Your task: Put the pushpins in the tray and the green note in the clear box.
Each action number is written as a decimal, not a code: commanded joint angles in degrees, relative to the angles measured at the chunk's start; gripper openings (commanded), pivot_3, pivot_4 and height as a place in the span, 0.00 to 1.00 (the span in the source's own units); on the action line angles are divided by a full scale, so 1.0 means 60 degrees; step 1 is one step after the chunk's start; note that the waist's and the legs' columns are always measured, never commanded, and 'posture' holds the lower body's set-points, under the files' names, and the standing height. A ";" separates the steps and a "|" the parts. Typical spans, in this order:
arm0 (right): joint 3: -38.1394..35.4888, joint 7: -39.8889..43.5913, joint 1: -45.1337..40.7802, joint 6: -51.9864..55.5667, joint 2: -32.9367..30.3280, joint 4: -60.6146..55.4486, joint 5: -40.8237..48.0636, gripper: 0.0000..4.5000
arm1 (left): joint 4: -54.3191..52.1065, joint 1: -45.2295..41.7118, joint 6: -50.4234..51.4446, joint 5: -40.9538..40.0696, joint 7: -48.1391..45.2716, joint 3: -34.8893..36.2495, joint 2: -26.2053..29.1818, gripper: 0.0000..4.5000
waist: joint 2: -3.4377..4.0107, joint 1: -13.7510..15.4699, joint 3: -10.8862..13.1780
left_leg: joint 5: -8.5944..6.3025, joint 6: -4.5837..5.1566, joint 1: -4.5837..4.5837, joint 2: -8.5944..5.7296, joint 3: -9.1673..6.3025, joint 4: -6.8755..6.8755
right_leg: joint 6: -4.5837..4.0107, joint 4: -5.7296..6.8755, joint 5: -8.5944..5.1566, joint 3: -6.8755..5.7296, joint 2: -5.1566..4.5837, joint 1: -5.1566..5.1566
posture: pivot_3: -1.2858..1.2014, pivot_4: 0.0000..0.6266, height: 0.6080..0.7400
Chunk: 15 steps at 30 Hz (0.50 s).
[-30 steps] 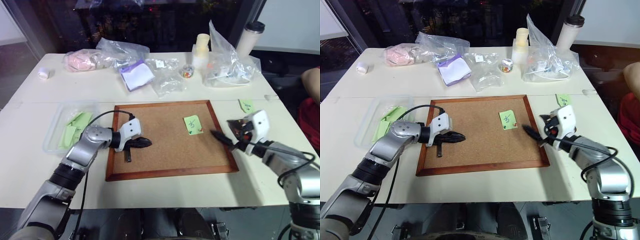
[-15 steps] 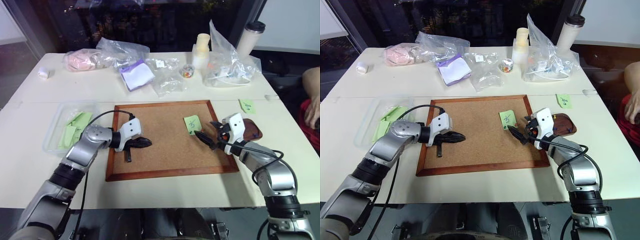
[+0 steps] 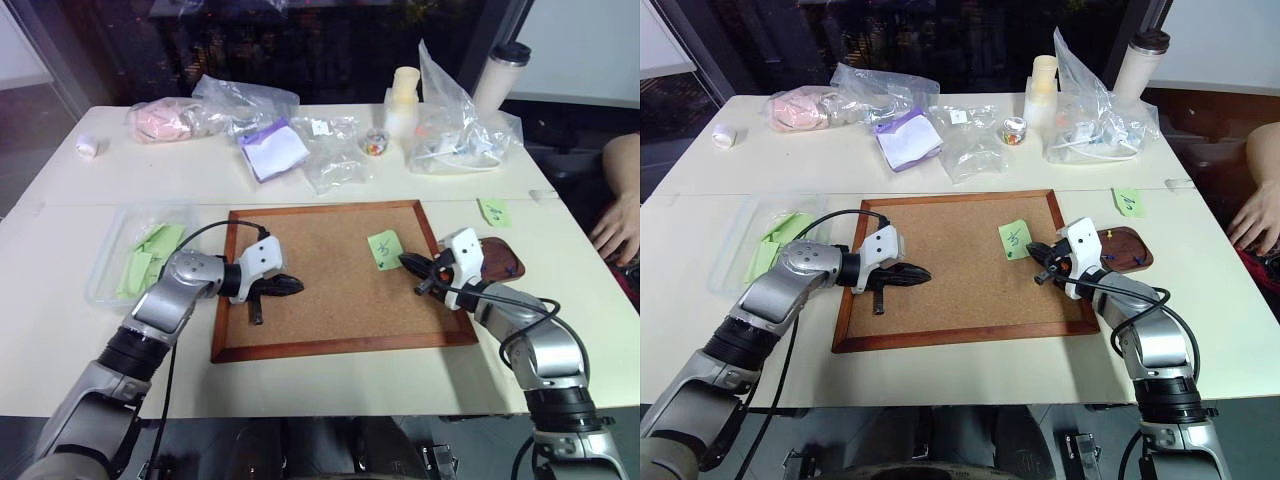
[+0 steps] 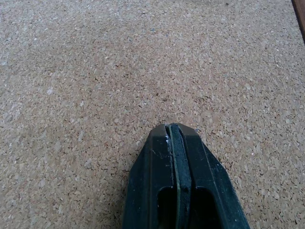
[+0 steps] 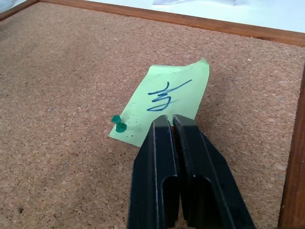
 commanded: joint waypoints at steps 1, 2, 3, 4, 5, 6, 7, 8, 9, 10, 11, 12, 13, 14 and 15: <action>-0.0225 -0.0058 -0.0050 -0.0037 -0.0069 -0.0261 0.0012 0.01 | 0.0308 0.0124 0.0144 0.0378 0.0197 -0.0006 0.0077 0.00 | 0.0000 0.0001 0.0000 | 0.0000 0.0000 0.0000 0.0000 0.0000 0.0000 | 0.0000 0.0000 0.0000 0.0000 0.0000 0.0000 | 0.52 0.24 0.95; -0.0293 -0.0086 -0.0061 -0.0100 -0.0044 -0.0277 0.0042 0.01 | 0.0317 0.0116 0.0143 0.0380 0.0193 -0.0015 0.0070 0.00 | 0.0000 0.0001 0.0000 | 0.0000 0.0000 0.0000 0.0000 0.0000 0.0000 | 0.0000 0.0000 0.0000 0.0000 0.0000 0.0000 | 0.52 0.24 0.95; -0.0388 -0.0127 -0.0084 -0.0172 -0.0006 -0.0313 0.0093 0.01 | 0.0325 0.0111 0.0139 0.0386 0.0186 -0.0026 0.0068 0.00 | 0.0000 0.0001 0.0000 | 0.0000 0.0000 0.0000 0.0000 0.0000 0.0000 | 0.0000 0.0000 0.0000 0.0000 0.0000 0.0000 | 0.52 0.24 0.95; -0.0516 -0.0166 -0.0112 -0.0236 0.0050 -0.0387 0.0196 0.01 | 0.0337 0.0105 0.0140 0.0415 0.0169 -0.0061 0.0081 0.00 | 0.0000 0.0002 0.0000 | 0.0000 0.0000 0.0000 0.0000 0.0000 0.0000 | 0.0000 0.0000 0.0000 0.0000 0.0000 0.0000 | 0.52 0.24 0.95; -0.0688 -0.0214 -0.0149 -0.0278 0.0124 -0.0509 0.0360 0.01 | 0.0361 0.0113 0.0106 0.0503 0.0148 -0.0137 0.0127 0.00 | 0.0000 0.0005 0.0000 | 0.0000 0.0000 0.0000 0.0000 -0.0001 0.0000 | 0.0000 0.0000 0.0000 0.0000 0.0000 0.0000 | 0.52 0.24 0.95; -0.0825 -0.0247 -0.0174 -0.0276 0.0176 -0.0621 0.0503 0.01 | 0.0387 0.0123 0.0066 0.0598 0.0128 -0.0215 0.0178 0.00 | 0.0001 0.0008 0.0003 | 0.0000 0.0000 0.0000 0.0000 -0.0001 -0.0001 | 0.0000 0.0000 0.0000 0.0000 0.0000 -0.0001 | 0.52 0.24 0.95; -0.0958 -0.0289 -0.0176 -0.0234 0.0193 -0.0766 0.0626 0.01 | 0.0442 0.0146 -0.0061 0.0820 0.0088 -0.0376 0.0301 0.00 | 0.0001 0.0007 0.0003 | 0.0000 0.0000 -0.0003 0.0000 -0.0001 -0.0001 | 0.0000 0.0000 0.0000 0.0000 0.0000 -0.0003 | 0.52 0.24 0.95; -0.1065 -0.0328 -0.0165 -0.0172 0.0192 -0.0896 0.0718 0.01 | 0.0499 0.0172 -0.0195 0.1037 0.0050 -0.0529 0.0422 0.00 | 0.0002 0.0007 0.0003 | 0.0000 0.0000 -0.0006 0.0000 -0.0001 -0.0002 | 0.0000 0.0000 0.0000 0.0001 -0.0001 -0.0006 | 0.52 0.24 0.95; -0.1135 -0.0365 -0.0138 -0.0110 0.0181 -0.1024 0.0785 0.01 | 0.0554 0.0204 -0.0330 0.1198 0.0013 -0.0630 0.0514 0.00 | 0.0001 0.0002 0.0003 | 0.0000 0.0000 -0.0006 0.0000 -0.0001 -0.0003 | 0.0000 -0.0001 0.0000 0.0001 -0.0002 -0.0008 | 0.52 0.24 0.95; -0.1216 -0.0404 -0.0102 -0.0028 0.0158 -0.1170 0.0868 0.01 | 0.0591 0.0226 -0.0391 0.1267 0.0000 -0.0670 0.0562 0.00 | 0.0001 -0.0005 0.0003 | 0.0000 0.0000 -0.0006 0.0001 -0.0003 -0.0004 | 0.0000 -0.0002 0.0000 0.0002 -0.0001 -0.0007 | 0.52 0.24 0.95; -0.1292 -0.0431 -0.0066 0.0049 0.0140 -0.1297 0.0943 0.01 | 0.0608 0.0238 -0.0406 0.1240 0.0004 -0.0656 0.0561 0.00 | 0.0002 -0.0015 0.0003 | -0.0001 0.0000 -0.0002 0.0003 -0.0003 -0.0008 | 0.0000 -0.0004 0.0000 0.0002 0.0000 -0.0005 | 0.52 0.24 0.95; -0.1370 -0.0453 -0.0021 0.0127 0.0114 -0.1430 0.1015 0.01 | 0.0619 0.0245 -0.0412 0.1206 0.0010 -0.0639 0.0553 0.00 | 0.0003 -0.0031 0.0002 | -0.0001 0.0000 0.0001 0.0004 -0.0003 -0.0013 | -0.0001 -0.0004 0.0000 0.0002 0.0001 -0.0005 | 0.52 0.24 0.95; -0.1431 -0.0468 0.0014 0.0195 0.0093 -0.1534 0.1068 0.01 | 0.0625 0.0246 -0.0422 0.1184 0.0012 -0.0633 0.0548 0.00 | 0.0004 -0.0037 0.0001 | -0.0001 0.0000 0.0006 0.0006 -0.0004 -0.0015 | -0.0001 -0.0003 -0.0001 0.0003 0.0003 -0.0002 | 0.52 0.24 0.95; -0.1491 -0.0486 0.0052 0.0252 0.0064 -0.1631 0.1108 0.01 | 0.0628 0.0241 -0.0433 0.1178 0.0005 -0.0633 0.0544 0.00 | 0.0004 -0.0036 0.0001 | -0.0001 0.0000 0.0007 0.0007 -0.0004 -0.0017 | -0.0002 -0.0003 -0.0001 0.0002 0.0005 -0.0003 | 0.52 0.24 0.95; -0.1556 -0.0521 0.0087 0.0302 0.0039 -0.1719 0.1146 0.01 | 0.0627 0.0234 -0.0441 0.1171 0.0005 -0.0629 0.0525 0.00 | 0.0004 -0.0035 0.0001 | 0.0000 0.0000 0.0007 0.0008 -0.0003 -0.0017 | -0.0003 -0.0003 -0.0001 0.0002 0.0007 -0.0002 | 0.52 0.24 0.95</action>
